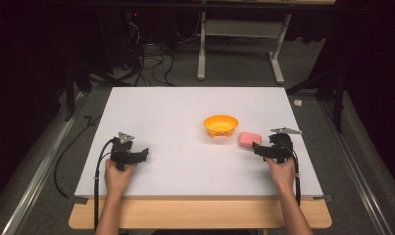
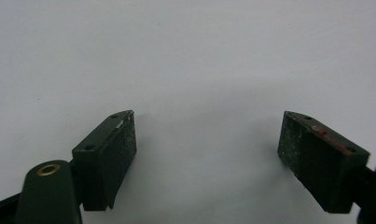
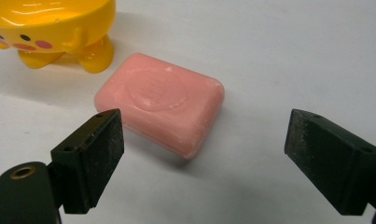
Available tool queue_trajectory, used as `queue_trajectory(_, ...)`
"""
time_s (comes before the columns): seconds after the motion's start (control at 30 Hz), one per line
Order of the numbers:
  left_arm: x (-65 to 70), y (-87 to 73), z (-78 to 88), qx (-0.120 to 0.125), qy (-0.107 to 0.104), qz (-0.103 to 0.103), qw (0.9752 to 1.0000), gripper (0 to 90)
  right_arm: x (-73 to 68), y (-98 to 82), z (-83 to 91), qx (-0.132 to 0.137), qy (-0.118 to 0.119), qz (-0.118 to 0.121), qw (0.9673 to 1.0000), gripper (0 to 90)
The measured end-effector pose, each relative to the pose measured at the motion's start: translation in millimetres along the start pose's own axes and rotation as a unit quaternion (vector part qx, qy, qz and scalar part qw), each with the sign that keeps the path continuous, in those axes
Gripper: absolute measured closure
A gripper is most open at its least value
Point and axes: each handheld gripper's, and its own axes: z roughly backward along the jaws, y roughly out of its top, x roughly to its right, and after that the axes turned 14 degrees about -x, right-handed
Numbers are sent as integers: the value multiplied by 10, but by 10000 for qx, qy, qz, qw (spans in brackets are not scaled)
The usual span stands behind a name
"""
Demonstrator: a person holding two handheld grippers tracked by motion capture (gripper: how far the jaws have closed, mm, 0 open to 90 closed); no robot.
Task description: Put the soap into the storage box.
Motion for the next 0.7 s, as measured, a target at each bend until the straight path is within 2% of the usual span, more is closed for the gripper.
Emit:
queue_trajectory(0.23,0,0,0,0,0,0,10000,197,-102,75,-26,-13,31,22,10000,124)
queue_trajectory(0.47,1,0,0,2,2,-1,10000,197,-223,143,-86,-92,44,141,9998,123)
queue_trajectory(0.7,3,-1,1,2,13,-8,10000,197,-279,172,-167,-148,43,69,9999,122)
